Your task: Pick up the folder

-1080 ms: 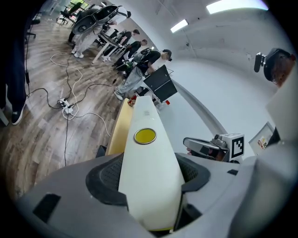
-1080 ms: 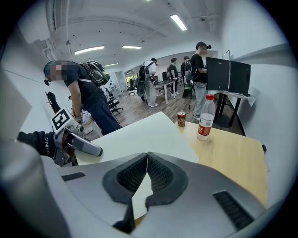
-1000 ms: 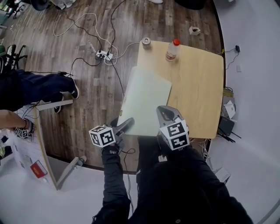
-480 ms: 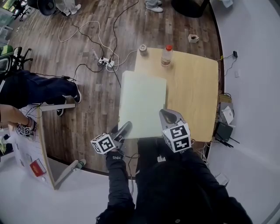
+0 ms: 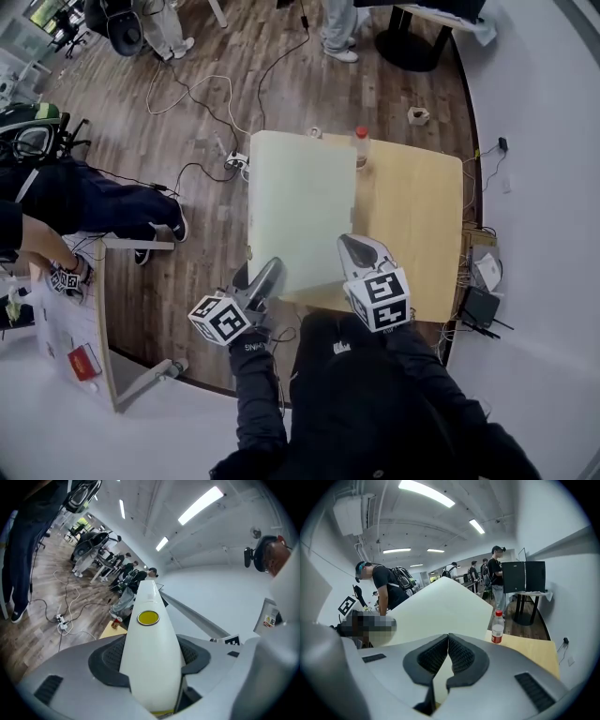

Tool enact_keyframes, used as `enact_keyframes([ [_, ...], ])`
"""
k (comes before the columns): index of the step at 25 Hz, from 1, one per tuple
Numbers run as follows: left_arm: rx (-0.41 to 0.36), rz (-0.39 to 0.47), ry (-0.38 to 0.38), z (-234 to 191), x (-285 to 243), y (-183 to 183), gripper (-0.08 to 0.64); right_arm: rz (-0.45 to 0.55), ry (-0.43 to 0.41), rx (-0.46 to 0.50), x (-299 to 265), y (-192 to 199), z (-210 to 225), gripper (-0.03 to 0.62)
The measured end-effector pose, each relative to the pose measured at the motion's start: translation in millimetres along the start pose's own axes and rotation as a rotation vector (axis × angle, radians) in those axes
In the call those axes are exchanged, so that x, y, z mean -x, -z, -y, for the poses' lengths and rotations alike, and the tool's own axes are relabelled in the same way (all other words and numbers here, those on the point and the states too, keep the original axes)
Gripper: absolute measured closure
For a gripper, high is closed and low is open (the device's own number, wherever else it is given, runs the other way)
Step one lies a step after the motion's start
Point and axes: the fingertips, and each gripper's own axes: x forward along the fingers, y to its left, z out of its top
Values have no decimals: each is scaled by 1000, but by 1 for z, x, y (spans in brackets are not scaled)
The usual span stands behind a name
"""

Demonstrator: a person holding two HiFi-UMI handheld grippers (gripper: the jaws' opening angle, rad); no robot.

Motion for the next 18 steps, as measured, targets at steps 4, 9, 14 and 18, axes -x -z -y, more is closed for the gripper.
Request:
enact_keyframes([
  [4, -90, 78, -3, 32, 4, -29, 270, 69, -7, 21, 16, -29, -7, 568],
  [9, -184, 181, -9, 64, 14, -67, 270, 144, -4, 50, 33, -69, -16, 568],
  [14, -285, 265, -16, 97, 31, -97, 270, 218, -13, 80, 51, -104, -32, 568],
  [18, -361, 324, -25, 123, 39, -117, 270, 288, -6, 117, 67, -131, -39, 568],
])
